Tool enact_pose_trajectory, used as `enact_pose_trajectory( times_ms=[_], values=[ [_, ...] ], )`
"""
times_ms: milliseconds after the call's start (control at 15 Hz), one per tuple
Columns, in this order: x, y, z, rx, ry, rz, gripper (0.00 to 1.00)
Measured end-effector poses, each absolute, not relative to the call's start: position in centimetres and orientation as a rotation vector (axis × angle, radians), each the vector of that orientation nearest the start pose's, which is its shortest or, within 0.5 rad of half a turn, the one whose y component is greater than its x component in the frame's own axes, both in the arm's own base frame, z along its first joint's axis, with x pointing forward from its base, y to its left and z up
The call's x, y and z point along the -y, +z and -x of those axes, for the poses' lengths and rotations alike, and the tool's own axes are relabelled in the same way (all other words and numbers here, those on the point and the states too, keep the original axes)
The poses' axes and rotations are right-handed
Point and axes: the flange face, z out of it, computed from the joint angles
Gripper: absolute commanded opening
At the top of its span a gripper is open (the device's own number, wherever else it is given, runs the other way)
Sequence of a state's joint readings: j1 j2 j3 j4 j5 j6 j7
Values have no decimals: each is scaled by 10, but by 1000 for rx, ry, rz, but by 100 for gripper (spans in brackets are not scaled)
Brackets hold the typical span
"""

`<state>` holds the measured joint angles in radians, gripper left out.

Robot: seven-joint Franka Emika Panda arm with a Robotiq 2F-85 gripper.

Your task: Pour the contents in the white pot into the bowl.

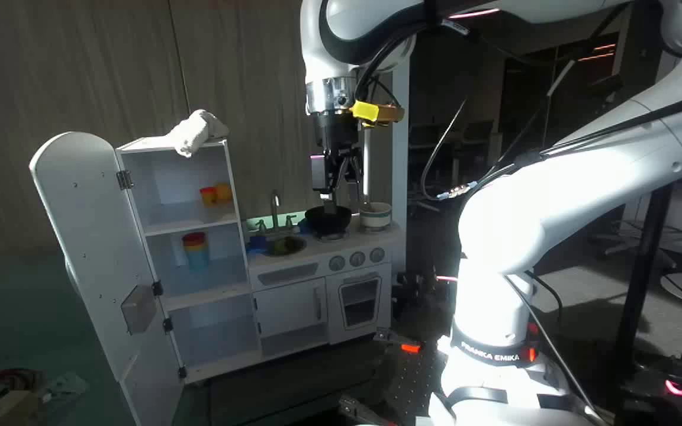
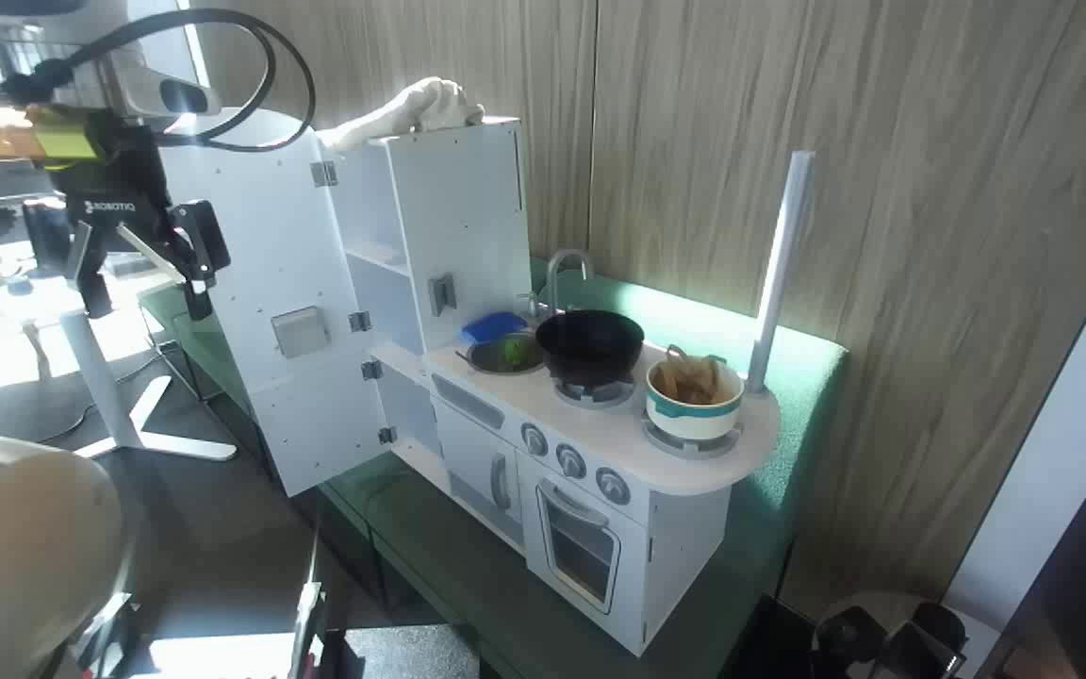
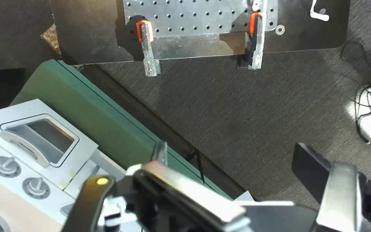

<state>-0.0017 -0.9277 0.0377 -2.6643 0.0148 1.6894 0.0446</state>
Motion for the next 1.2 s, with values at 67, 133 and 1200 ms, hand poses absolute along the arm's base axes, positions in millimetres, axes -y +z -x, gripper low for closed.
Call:
enact_pose_trajectory(
  times_ms=[67,133,1200],
  values=[
    [-12,497,-272,-42,69,3158,100],
    [-12,498,-272,-42,65,3158,100],
    [120,574,-268,-447,-262,3049,100]
  ],
)
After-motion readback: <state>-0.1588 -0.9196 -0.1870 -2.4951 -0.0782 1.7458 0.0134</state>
